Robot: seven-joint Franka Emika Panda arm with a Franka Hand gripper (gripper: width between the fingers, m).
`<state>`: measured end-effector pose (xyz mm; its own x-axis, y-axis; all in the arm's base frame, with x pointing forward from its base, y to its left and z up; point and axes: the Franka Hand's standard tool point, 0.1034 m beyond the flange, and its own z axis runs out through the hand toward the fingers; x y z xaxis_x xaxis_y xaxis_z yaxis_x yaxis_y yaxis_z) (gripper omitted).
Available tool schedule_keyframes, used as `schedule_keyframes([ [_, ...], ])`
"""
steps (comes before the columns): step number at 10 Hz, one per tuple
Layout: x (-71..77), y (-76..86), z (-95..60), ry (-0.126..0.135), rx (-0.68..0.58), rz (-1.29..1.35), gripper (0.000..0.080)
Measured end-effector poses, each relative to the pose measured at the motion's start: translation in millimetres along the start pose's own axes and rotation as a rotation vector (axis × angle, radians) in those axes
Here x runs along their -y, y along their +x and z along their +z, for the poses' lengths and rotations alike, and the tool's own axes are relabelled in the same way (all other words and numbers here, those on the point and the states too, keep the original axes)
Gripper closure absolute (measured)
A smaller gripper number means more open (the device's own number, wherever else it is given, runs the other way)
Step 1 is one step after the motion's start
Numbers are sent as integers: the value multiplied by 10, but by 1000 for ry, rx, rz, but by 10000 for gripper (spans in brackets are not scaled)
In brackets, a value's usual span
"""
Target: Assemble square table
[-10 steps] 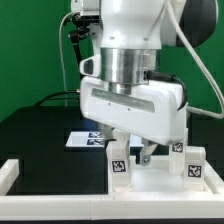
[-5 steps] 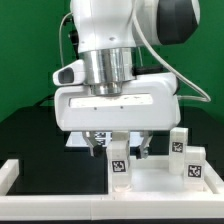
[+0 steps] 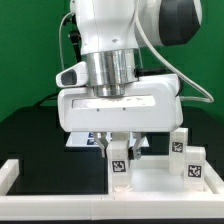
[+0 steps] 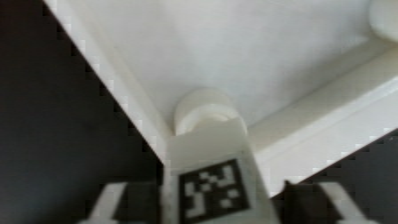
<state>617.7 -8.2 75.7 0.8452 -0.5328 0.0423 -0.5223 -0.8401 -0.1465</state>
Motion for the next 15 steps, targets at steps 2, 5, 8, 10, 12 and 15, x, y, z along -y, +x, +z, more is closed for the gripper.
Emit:
schedule_keyframes([
  [2, 9, -7, 2, 0, 1, 159, 513],
  [5, 49, -34, 6, -1, 1, 417, 513],
  [8, 200, -97, 25, 36, 19, 914, 512],
  [10, 254, -94, 43, 75, 23, 1154, 512],
  [12, 329, -111, 64, 88, 6, 1267, 512],
  [15, 319, -107, 65, 81, -3, 1168, 306],
])
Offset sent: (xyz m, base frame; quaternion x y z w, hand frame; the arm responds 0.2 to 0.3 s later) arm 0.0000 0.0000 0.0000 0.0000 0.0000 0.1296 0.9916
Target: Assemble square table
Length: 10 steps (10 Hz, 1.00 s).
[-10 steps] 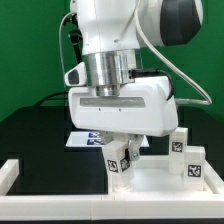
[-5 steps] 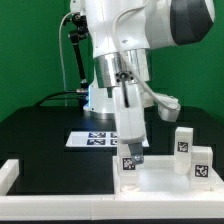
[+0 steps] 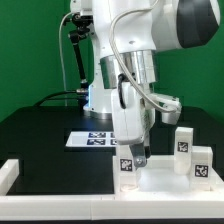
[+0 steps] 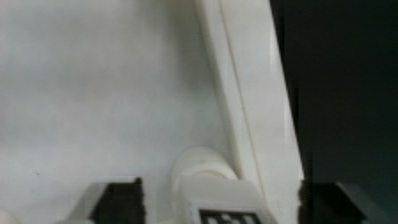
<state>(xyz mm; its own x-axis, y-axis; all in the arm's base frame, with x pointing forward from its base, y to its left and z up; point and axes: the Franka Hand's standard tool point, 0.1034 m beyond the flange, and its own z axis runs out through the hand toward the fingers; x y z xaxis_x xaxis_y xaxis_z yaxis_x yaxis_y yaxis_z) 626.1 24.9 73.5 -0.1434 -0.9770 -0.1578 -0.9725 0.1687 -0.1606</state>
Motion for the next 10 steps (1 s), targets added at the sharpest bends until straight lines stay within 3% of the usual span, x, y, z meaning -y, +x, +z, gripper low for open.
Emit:
schedule_keyframes([
  [1, -19, -6, 3, -18, -13, -203, 306],
  [2, -41, -12, 12, -40, -22, -325, 179],
  [3, -32, 1, 9, -37, -23, -367, 159],
  [6, -34, 7, 12, -41, -21, -592, 151],
  [10, 48, 199, -30, -49, -46, -1145, 151],
])
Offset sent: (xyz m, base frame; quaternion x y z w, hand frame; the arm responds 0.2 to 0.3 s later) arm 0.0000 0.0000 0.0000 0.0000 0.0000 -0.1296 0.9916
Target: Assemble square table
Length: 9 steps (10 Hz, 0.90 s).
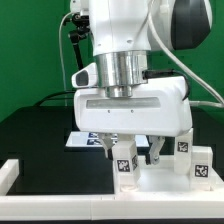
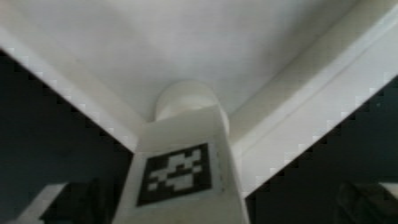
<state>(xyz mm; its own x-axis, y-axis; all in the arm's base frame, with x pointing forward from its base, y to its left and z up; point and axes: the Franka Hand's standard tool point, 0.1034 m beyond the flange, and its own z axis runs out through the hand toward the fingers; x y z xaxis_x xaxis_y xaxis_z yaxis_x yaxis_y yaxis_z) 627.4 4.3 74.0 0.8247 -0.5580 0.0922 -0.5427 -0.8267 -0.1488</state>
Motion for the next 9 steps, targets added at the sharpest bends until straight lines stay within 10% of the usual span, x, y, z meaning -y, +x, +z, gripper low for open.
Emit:
schedule_keyframes([
  [3, -38, 16, 7, -3, -4, -11, 190],
  [5, -37, 14, 9, -2, -3, 75, 517],
  [9, -57, 11, 14, -6, 2, 403, 512],
])
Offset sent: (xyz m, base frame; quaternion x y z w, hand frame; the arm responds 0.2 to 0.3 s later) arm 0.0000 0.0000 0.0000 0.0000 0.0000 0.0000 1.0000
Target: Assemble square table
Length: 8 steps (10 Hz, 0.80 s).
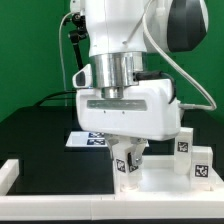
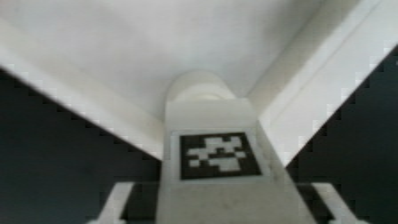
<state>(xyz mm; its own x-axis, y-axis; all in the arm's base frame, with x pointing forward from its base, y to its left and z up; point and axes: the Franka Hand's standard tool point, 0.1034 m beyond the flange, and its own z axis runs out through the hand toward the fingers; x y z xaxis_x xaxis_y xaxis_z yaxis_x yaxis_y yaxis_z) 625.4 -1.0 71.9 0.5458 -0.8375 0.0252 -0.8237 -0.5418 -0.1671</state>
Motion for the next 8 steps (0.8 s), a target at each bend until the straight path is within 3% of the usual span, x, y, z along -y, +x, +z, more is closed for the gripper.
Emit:
schedule_keyframes([
  [2, 15, -54, 7, -24, 12, 399, 512],
  [4, 109, -144, 37, 16, 37, 773, 512],
  [6, 117, -133, 41, 37, 40, 919, 512],
  [8, 108, -135, 45, 32, 37, 837, 511],
])
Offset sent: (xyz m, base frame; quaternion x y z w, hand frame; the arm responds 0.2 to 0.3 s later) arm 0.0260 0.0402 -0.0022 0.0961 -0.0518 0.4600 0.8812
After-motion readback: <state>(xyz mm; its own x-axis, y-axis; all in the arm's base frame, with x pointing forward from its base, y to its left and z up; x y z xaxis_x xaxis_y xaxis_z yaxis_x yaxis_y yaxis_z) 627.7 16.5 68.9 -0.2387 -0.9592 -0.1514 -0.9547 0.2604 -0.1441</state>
